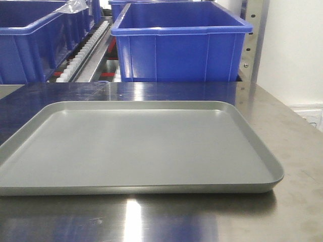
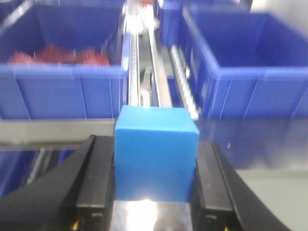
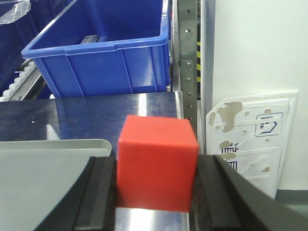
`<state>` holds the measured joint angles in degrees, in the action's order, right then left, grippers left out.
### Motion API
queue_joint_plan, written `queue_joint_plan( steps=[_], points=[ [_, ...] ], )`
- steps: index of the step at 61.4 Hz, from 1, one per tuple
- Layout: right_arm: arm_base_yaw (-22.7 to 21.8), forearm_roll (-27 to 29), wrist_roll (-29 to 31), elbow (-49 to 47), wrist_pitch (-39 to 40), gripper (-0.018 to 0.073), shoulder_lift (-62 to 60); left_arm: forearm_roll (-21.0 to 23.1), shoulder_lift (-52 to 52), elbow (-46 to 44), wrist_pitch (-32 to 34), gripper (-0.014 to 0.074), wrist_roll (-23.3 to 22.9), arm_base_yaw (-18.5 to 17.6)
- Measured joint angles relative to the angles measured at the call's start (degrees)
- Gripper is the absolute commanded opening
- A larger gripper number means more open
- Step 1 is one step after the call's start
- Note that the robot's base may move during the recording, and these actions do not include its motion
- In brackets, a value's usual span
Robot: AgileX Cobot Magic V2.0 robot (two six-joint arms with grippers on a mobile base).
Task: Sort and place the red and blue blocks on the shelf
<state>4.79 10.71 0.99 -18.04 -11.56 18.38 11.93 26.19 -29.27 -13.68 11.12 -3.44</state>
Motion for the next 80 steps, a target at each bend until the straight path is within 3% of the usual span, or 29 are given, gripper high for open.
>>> queue_joint_plan(
  steps=[14, 80],
  points=[
    [0.0, 0.0, 0.0, 0.0, 0.0, 0.0091, 0.0, 1.36, -5.27, 0.27, -1.94, 0.0122, 0.1, 0.0],
    [0.0, 0.0, 0.0, 0.0, 0.0, 0.0091, 0.0, 1.77, -5.39, 0.49, -4.2, 0.0122, 0.1, 0.0]
  ],
)
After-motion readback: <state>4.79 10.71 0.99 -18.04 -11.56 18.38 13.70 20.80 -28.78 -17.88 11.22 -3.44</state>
